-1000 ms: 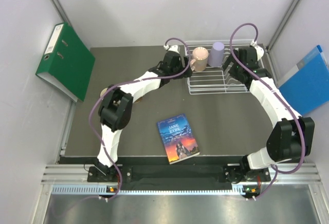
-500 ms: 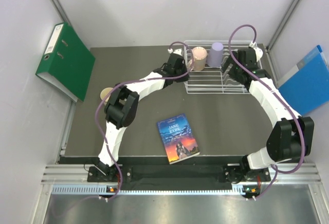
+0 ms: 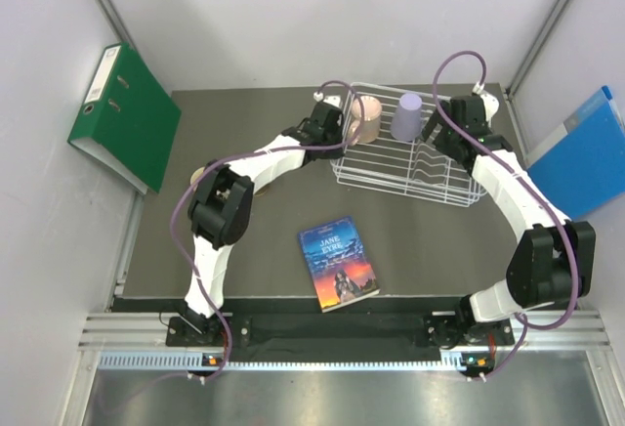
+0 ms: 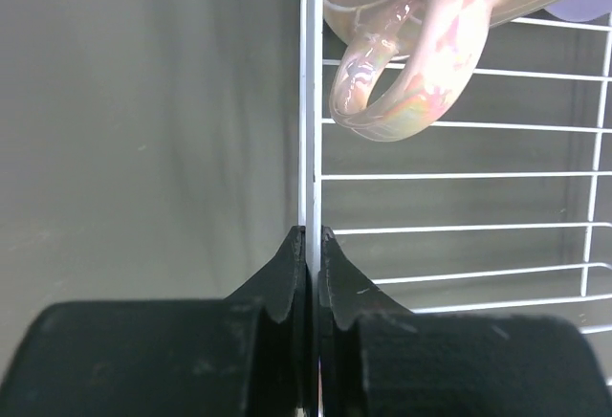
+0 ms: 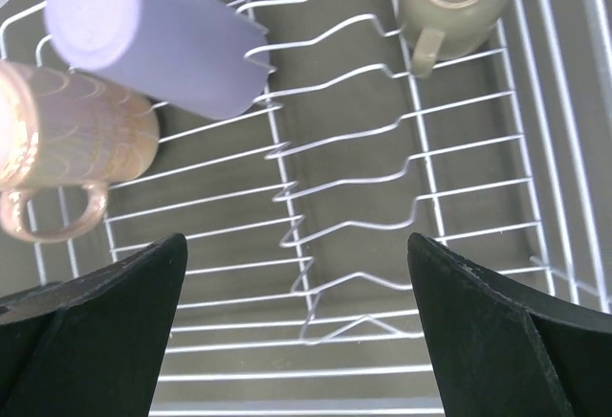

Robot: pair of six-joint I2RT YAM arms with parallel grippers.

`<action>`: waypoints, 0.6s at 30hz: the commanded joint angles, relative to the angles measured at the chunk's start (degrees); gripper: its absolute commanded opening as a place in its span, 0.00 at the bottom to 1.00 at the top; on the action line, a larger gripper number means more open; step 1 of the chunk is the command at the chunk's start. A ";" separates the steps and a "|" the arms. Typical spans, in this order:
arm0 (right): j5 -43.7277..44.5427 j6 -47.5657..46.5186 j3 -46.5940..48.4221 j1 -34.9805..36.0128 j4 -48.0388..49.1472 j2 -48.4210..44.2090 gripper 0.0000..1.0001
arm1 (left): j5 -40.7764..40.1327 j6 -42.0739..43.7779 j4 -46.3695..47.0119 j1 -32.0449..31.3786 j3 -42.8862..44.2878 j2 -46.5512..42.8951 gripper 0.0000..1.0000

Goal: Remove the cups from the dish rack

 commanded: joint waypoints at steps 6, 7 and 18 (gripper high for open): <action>1.83 -0.68 -2.04 0.50 2.41 -4.04 0.98 | -4.22 -6.69 -2.36 1.96 -5.94 -9.25 0.00; 2.00 -0.77 -2.12 0.41 2.32 -4.22 0.98 | -4.66 -6.96 -2.45 1.96 -6.56 -9.86 0.00; 1.56 -0.33 -5.63 0.50 2.76 -6.59 0.99 | -7.04 -6.34 -5.34 1.96 -14.04 -18.13 0.00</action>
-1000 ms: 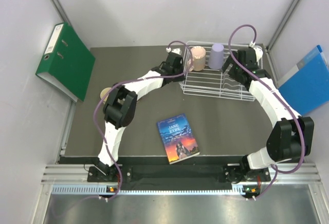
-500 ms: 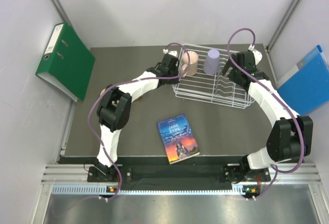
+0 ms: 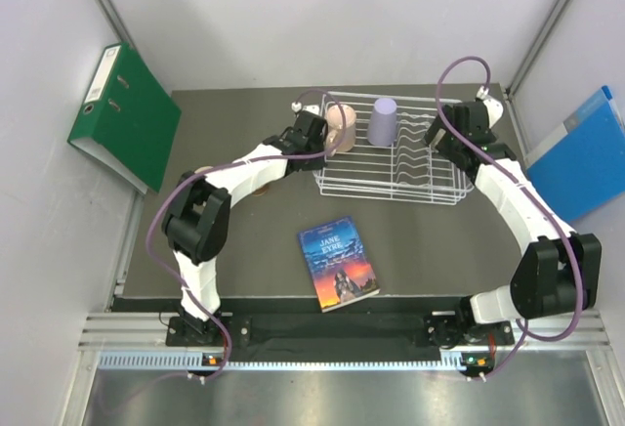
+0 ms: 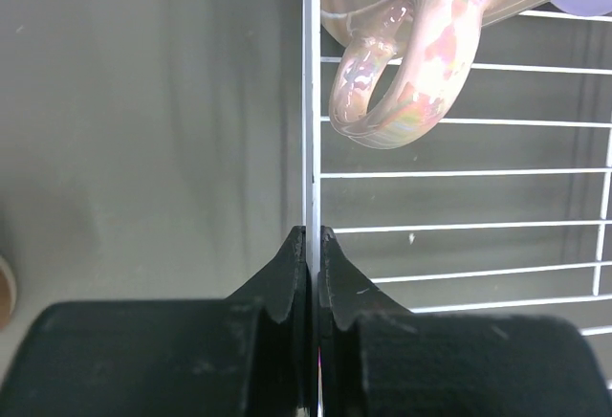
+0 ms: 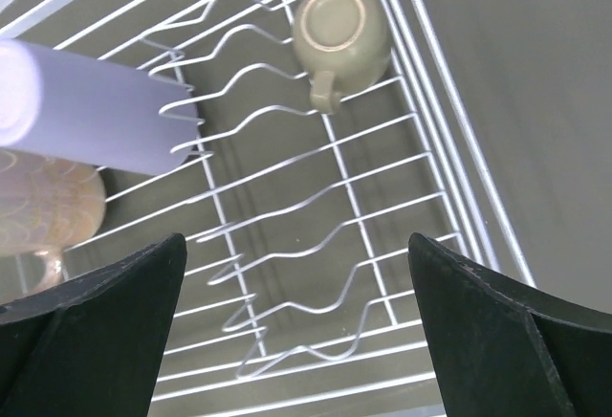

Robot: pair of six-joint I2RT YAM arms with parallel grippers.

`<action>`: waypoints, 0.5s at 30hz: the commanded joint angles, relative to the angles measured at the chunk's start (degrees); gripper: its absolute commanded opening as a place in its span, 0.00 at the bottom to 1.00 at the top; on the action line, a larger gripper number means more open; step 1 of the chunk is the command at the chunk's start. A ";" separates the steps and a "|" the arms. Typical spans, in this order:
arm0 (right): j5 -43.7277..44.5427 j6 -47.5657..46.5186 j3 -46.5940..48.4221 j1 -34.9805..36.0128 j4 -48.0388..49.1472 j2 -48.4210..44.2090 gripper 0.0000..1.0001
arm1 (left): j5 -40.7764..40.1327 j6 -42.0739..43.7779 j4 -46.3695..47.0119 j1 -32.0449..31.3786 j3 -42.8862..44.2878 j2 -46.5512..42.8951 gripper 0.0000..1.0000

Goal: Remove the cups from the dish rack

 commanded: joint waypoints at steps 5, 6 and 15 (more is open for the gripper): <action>-0.17 0.15 -5.26 0.50 2.83 -4.88 0.99 | -2.30 -2.48 -6.92 1.04 -1.21 -7.14 0.00; -0.17 0.15 -6.13 0.50 3.09 -5.31 0.99 | -2.47 -2.47 -7.10 1.04 -2.17 -7.31 0.00; -1.48 -0.03 -8.52 0.50 3.98 -5.76 0.99 | -3.62 -3.44 -8.95 1.04 -5.17 -6.09 0.00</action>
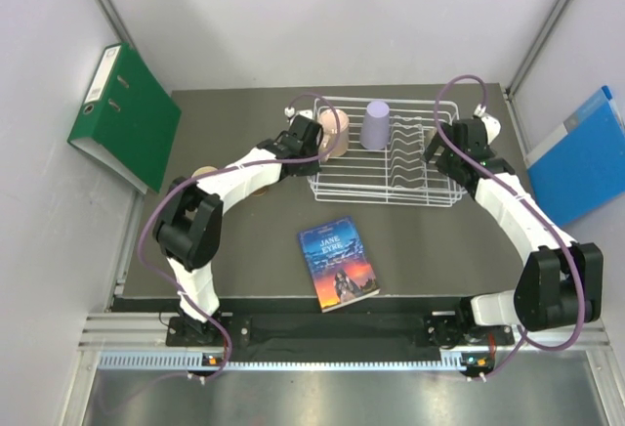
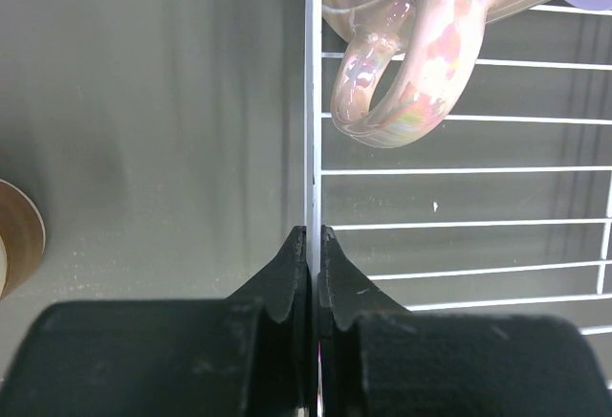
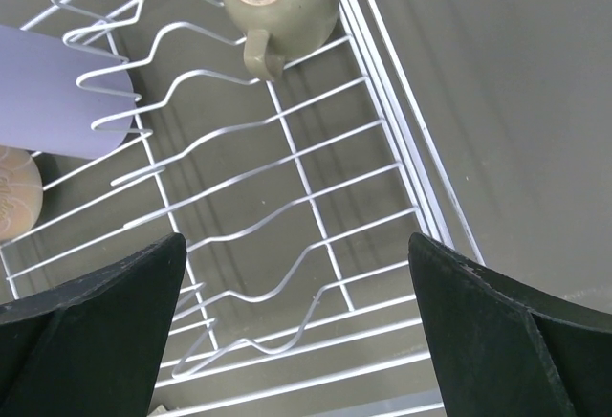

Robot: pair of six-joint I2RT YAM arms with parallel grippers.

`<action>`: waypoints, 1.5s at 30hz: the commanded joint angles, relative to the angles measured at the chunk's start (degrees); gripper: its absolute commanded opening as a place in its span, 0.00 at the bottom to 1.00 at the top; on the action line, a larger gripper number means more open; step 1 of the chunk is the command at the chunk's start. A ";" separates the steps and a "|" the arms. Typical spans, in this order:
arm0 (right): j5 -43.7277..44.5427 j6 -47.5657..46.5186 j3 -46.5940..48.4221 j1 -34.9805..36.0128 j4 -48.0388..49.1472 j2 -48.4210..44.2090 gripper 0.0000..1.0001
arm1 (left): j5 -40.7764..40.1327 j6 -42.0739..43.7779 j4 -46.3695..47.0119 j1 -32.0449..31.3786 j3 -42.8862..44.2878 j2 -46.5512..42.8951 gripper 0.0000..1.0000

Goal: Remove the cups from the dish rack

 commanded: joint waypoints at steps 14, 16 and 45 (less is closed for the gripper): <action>-1.49 -0.84 -0.15 1.29 3.26 -1.41 0.99 | -1.08 -2.99 -6.24 0.72 -1.90 0.95 0.16; -1.58 -0.66 -0.15 1.46 3.52 -1.32 0.99 | -0.90 -2.99 -6.59 0.80 -1.72 0.95 0.21; -3.25 -0.75 1.61 1.91 4.14 0.35 0.99 | -6.00 0.53 -8.79 0.80 9.18 -1.95 0.66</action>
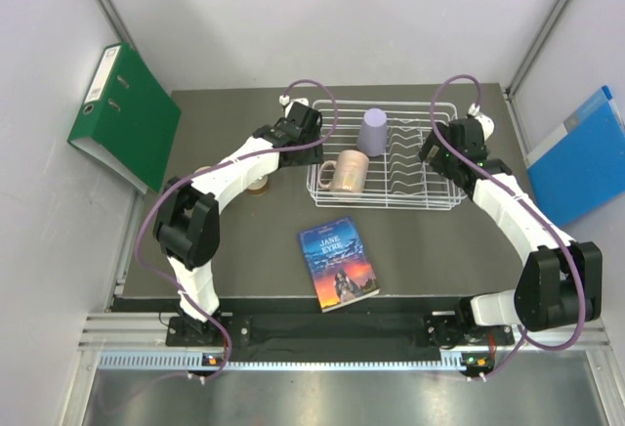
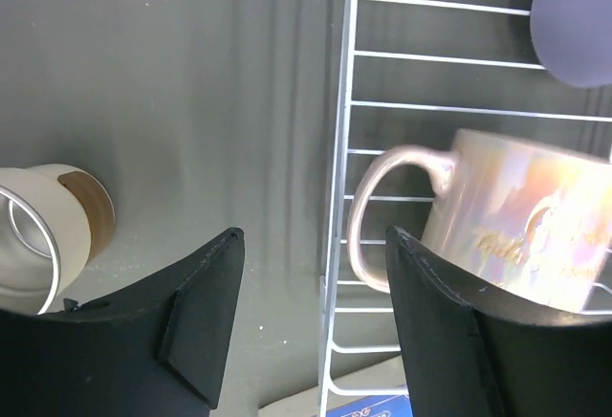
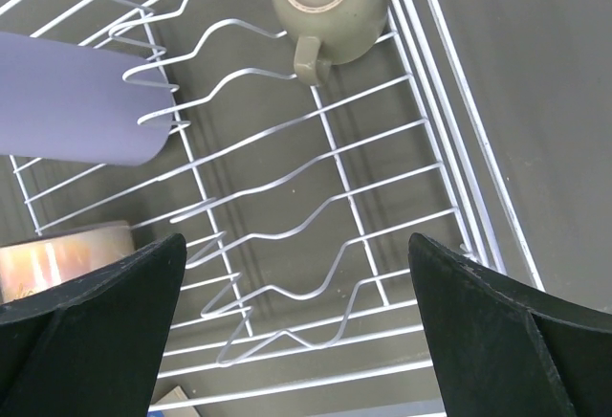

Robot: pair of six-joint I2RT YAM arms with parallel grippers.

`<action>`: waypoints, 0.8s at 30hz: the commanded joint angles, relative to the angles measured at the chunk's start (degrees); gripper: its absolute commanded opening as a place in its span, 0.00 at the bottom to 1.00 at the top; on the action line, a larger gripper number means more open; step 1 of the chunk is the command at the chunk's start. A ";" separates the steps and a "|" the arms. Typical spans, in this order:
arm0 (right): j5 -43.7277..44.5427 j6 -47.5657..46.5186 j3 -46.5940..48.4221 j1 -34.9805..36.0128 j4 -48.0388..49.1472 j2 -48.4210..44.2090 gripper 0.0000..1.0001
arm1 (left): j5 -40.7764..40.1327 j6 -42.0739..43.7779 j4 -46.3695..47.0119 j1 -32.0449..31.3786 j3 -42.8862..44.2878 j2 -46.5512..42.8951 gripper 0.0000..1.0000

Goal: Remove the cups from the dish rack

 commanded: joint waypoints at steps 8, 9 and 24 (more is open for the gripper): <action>-0.98 -0.95 2.66 1.43 2.32 0.70 0.99 | -1.14 -0.13 2.87 0.10 1.56 -4.52 0.66; -0.98 -1.21 2.75 1.43 2.23 0.70 0.99 | -1.06 -0.13 3.48 0.10 1.64 -4.96 0.67; -0.55 -7.70 15.21 7.05 2.42 8.42 1.00 | 2.99 -0.75 6.21 -0.07 1.12 -7.95 0.67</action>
